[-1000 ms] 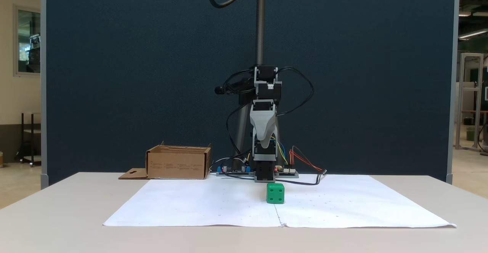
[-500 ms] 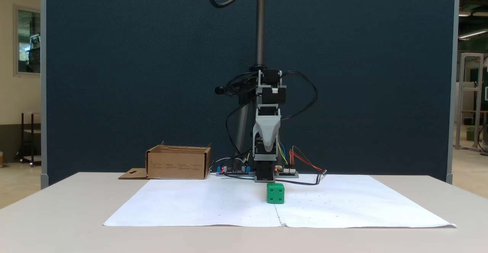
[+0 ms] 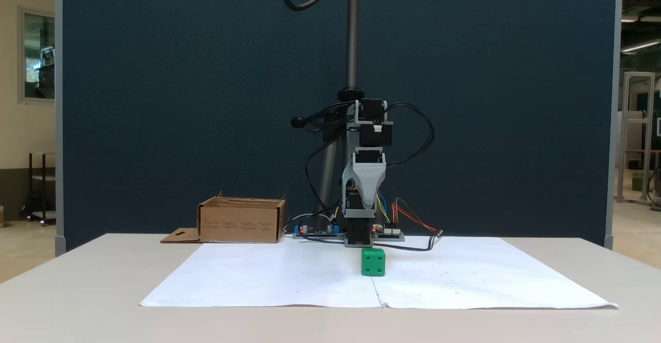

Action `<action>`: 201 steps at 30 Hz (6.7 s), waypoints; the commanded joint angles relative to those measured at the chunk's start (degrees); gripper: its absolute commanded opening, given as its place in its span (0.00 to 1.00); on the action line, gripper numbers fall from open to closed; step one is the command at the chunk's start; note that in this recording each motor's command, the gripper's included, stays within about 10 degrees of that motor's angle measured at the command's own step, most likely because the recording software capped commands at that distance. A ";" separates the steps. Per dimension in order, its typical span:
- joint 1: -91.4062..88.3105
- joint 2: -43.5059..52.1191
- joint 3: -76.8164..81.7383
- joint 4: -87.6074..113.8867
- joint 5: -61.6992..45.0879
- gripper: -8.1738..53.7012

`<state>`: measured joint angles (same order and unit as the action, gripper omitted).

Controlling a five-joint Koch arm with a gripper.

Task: Grasp a green dice and put it in the bin.

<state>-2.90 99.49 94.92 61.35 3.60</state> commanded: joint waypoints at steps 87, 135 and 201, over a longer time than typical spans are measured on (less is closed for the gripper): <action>-0.35 -18.54 12.48 -27.69 6.06 0.83; -1.93 -21.36 13.27 -29.36 6.15 0.32; 106.61 -27.07 -37.53 5.54 -25.05 0.87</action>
<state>102.74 70.93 59.50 69.08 -18.19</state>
